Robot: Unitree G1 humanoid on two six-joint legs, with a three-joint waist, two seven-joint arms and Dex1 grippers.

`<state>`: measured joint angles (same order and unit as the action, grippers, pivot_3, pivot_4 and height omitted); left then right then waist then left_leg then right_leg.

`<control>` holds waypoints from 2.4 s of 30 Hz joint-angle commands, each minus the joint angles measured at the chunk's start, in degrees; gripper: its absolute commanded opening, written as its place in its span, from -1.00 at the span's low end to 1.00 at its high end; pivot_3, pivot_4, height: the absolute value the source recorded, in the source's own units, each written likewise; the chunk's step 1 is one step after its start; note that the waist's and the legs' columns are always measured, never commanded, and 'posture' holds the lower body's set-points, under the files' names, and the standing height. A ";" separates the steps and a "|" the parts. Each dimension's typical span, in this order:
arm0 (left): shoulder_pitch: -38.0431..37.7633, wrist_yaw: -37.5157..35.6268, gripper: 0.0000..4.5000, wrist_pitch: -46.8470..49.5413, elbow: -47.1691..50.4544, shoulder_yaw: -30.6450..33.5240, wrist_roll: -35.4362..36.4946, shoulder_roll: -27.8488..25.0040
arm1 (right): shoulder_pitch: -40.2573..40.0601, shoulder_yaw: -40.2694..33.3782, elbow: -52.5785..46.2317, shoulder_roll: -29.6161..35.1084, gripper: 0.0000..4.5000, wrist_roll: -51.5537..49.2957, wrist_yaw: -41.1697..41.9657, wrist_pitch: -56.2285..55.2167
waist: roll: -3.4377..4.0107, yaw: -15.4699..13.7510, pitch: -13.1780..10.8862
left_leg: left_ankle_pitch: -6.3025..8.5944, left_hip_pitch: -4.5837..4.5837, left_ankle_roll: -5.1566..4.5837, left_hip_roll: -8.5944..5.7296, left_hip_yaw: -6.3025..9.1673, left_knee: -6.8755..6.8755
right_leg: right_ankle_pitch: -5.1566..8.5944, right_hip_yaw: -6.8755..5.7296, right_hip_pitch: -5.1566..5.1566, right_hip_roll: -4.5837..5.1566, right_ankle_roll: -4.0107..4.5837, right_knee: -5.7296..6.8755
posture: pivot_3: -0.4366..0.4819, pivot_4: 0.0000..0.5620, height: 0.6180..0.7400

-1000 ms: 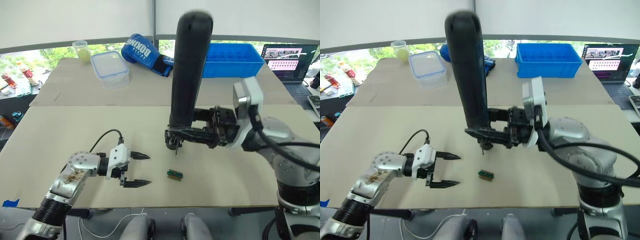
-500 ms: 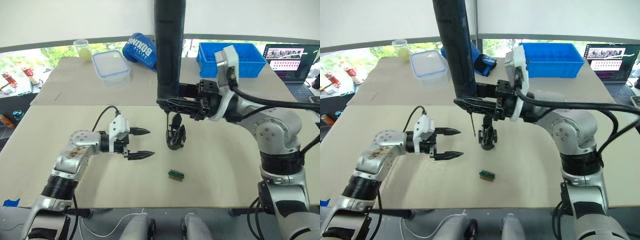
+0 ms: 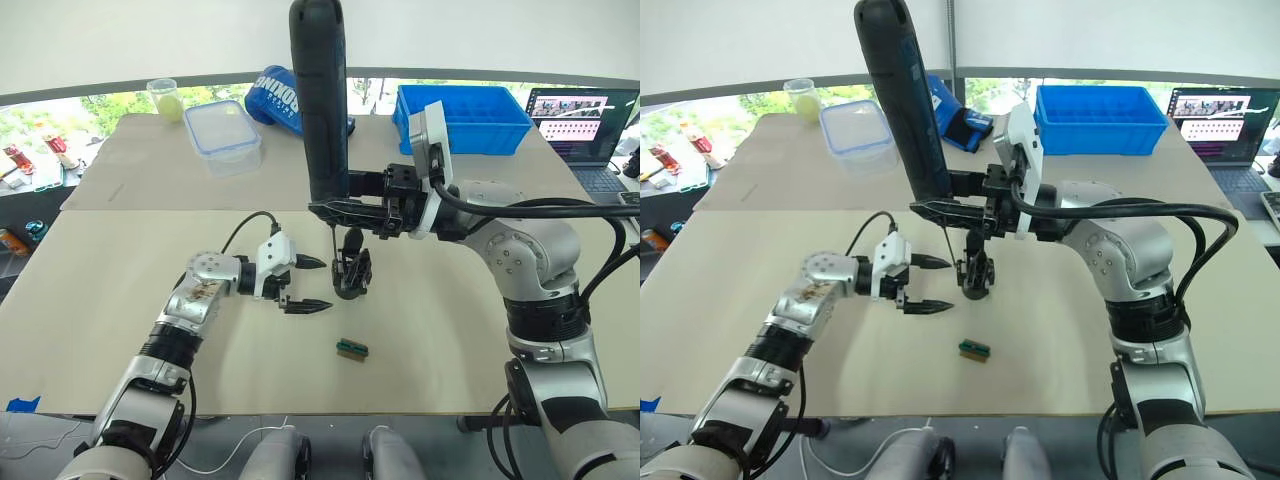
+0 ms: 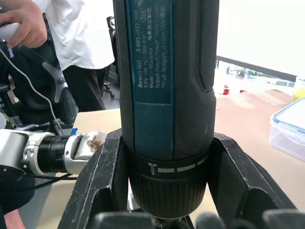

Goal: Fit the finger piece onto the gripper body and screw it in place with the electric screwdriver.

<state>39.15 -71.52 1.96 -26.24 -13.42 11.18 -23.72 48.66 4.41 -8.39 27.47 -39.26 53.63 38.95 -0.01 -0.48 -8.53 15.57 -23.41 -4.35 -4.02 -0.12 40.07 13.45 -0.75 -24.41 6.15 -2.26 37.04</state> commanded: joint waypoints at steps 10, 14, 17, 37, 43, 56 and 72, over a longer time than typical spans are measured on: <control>4.17 -0.35 1.00 -6.30 -7.38 0.38 -2.64 4.16 | -0.63 -1.92 -0.57 -0.09 -0.15 2.79 1.98 -3.96 | -0.01 0.02 -0.01 | 0.00 -0.02 0.00 0.00 0.01 0.00 | 0.00 0.00 -0.02 0.01 -0.01 0.01 | -0.05 -0.47 1.00; 3.91 -0.46 1.00 -6.60 -7.32 0.47 -2.85 4.48 | -1.12 -1.87 -0.26 -0.33 -0.15 3.51 2.07 -4.50 | -0.01 0.05 -0.01 | 0.00 -0.04 0.00 0.00 0.00 0.00 | 0.00 0.01 -0.05 0.01 -0.01 0.01 | -0.05 -0.47 1.00; 3.86 -0.48 1.00 -6.62 -7.17 0.48 -2.90 4.64 | -1.75 -1.88 0.01 -0.34 -0.15 4.09 2.45 -5.23 | -0.01 0.02 -0.01 | 0.00 -0.05 0.00 0.00 0.01 0.00 | 0.00 0.00 -0.06 0.01 -0.01 0.02 | -0.05 -0.47 1.00; 4.73 -0.21 1.00 -7.67 -8.13 0.65 -3.37 5.49 | -1.64 -1.91 -0.16 -0.30 -0.15 5.25 2.53 -5.58 | -0.02 0.02 -0.01 | 0.00 -0.08 0.00 -0.01 0.01 0.01 | 0.00 0.01 -0.08 0.01 -0.01 0.01 | -0.05 -0.47 1.00; 4.81 -0.11 1.00 -7.91 -8.31 0.66 -3.48 5.53 | -1.29 -1.93 -0.50 -0.02 -0.15 5.07 2.65 -5.32 | -0.02 0.02 -0.01 | 0.00 -0.11 0.00 -0.01 0.01 0.02 | 0.00 0.01 -0.10 0.01 -0.01 0.01 | -0.05 -0.47 1.00; 5.27 -0.04 1.00 -8.37 -9.11 1.04 -3.98 5.78 | -3.29 -2.12 -1.85 0.28 -0.15 4.89 3.54 -5.46 | -0.02 0.02 -0.01 | 0.00 -0.10 0.00 -0.01 0.01 0.02 | 0.00 0.01 -0.10 0.01 -0.01 0.01 | -0.05 -0.47 1.00; 5.45 -0.09 1.00 -8.57 -9.15 1.19 -3.97 5.74 | -4.30 -1.32 0.11 -0.11 -0.15 7.34 5.42 -9.63 | -0.02 0.03 -0.01 | 0.00 -0.11 0.00 -0.01 0.01 0.03 | 0.00 0.00 -0.10 0.01 -0.01 0.02 | -0.05 -0.47 1.00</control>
<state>43.18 -71.51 -5.23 -36.01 -13.17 6.84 -18.06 43.50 4.41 -7.04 27.47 -31.66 58.67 31.84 -0.03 -0.46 -8.54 15.57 -23.51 -4.36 -4.03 -0.10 40.10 13.45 -0.75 -24.51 6.16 -2.27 37.05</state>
